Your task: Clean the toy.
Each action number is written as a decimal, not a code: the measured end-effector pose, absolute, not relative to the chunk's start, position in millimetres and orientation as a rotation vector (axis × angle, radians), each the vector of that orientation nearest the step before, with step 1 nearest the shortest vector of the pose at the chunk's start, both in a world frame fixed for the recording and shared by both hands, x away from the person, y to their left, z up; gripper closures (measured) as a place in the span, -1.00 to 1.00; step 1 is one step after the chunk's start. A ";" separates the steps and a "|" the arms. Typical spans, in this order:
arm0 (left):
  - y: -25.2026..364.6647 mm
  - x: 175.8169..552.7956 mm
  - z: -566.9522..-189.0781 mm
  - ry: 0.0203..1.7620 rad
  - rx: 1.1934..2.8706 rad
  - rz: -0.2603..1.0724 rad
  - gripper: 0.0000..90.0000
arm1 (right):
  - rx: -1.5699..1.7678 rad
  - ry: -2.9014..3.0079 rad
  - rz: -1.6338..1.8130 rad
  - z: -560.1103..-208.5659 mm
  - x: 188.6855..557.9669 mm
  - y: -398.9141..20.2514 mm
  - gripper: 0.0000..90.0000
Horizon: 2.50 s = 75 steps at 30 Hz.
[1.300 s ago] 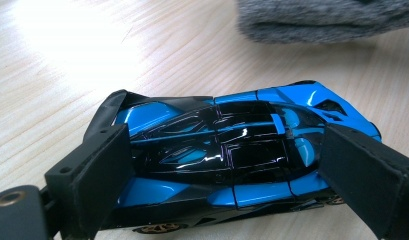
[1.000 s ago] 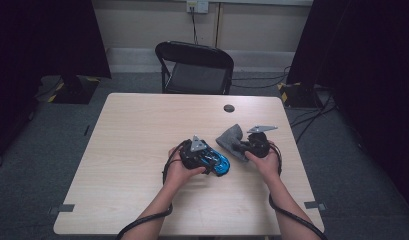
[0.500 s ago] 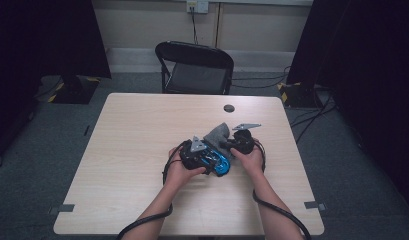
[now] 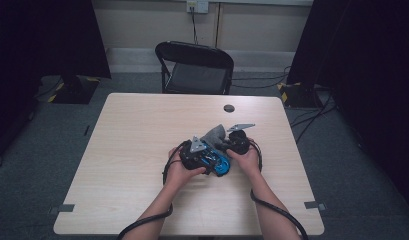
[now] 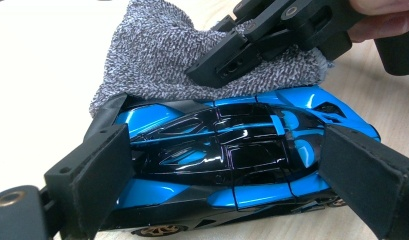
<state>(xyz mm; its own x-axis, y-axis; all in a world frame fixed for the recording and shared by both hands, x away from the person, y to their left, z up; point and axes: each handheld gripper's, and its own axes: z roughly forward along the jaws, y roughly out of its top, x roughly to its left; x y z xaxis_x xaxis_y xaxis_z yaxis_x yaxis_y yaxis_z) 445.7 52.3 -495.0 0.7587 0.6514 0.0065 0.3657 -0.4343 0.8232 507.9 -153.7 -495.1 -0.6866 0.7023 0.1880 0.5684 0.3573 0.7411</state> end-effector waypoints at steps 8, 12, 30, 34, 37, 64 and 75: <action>52.5 445.9 -494.8 0.762 2.069 0.407 -0.85 | 1.140 2.492 1.233 -493.7 507.3 -158.2 0.61; 52.8 445.6 -495.1 0.762 2.067 0.408 -0.85 | 1.130 2.500 1.237 -493.5 505.5 -162.1 0.61; 53.1 446.2 -494.3 0.759 2.073 0.404 -0.83 | 1.120 2.525 1.260 -493.3 489.7 -187.4 0.61; 52.9 446.2 -494.2 0.758 2.073 0.402 -0.83 | 1.140 2.509 1.282 -494.7 484.5 -192.8 0.61; 53.0 446.0 -494.4 0.757 2.072 0.404 -0.83 | 1.129 2.513 1.267 -493.9 481.3 -195.5 0.61; 52.9 447.2 -492.6 0.761 2.091 0.400 -0.82 | 1.105 2.510 1.216 -491.8 449.5 -227.7 0.61; 52.2 447.7 -491.6 0.766 2.100 0.397 -0.82 | 1.094 2.514 1.187 -489.9 434.2 -246.3 0.61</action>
